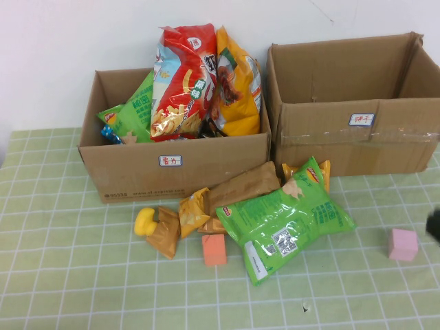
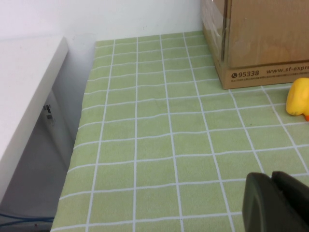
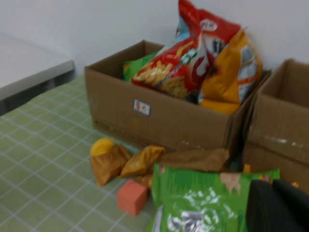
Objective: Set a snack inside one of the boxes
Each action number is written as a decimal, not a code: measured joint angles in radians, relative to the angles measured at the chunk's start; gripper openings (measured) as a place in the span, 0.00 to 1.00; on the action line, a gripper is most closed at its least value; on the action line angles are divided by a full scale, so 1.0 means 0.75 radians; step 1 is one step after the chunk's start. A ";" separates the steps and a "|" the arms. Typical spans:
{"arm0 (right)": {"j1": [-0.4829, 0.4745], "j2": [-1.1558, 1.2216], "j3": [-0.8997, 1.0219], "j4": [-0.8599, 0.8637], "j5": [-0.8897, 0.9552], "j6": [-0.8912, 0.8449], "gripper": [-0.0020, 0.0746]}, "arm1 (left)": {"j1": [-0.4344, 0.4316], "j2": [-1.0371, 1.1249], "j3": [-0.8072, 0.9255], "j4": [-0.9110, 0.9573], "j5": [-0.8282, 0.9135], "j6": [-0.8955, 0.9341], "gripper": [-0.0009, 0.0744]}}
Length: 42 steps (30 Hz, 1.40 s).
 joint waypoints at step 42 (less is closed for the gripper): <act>-0.924 -0.885 0.614 0.003 0.031 0.084 0.02 | 0.000 0.000 0.000 0.003 0.000 0.003 0.01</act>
